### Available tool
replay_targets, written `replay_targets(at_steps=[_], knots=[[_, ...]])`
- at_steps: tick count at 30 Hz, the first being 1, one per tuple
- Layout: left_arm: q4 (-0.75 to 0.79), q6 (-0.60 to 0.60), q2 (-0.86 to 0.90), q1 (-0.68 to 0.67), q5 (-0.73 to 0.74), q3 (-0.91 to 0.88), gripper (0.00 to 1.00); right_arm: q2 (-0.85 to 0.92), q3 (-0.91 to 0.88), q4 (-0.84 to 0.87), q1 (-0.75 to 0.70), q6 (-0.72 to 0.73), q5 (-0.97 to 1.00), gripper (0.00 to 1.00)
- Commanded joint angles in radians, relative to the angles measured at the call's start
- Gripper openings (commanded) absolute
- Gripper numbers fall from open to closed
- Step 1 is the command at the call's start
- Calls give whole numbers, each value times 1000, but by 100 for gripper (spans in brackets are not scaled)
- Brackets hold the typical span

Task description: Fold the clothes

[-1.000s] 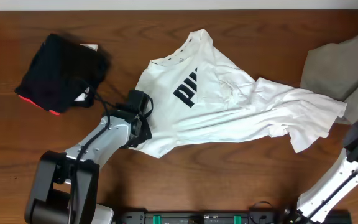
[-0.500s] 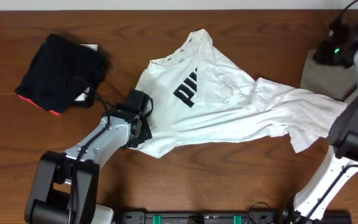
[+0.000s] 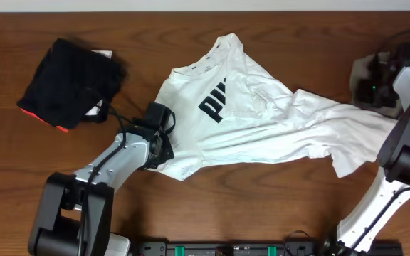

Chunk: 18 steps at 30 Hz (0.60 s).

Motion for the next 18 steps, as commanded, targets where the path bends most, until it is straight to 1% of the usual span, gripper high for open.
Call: replay_targets(at_steps=[1,3,6,13,15,18], knots=[[-13,3,38,9,-57,-48,6,-2,-8,-32,-56,33,268,1],[-13,3,38,9,-57,-48,7,-2,-8,-45,-84,33,322,1],[-13,3,38,9,-57,-48,6,-2,-8,-56,-129,38,347,1],[-14,8,38,9,-57,-48,7,-3,-5,-78,-244,153,370,1],[-14,8,38,9,-57,-48,6,-3,8,-79,-266,152,298,1],[-12,7,38,9,-56,-48,6,-16,59,-112,-277,151,117,1]])
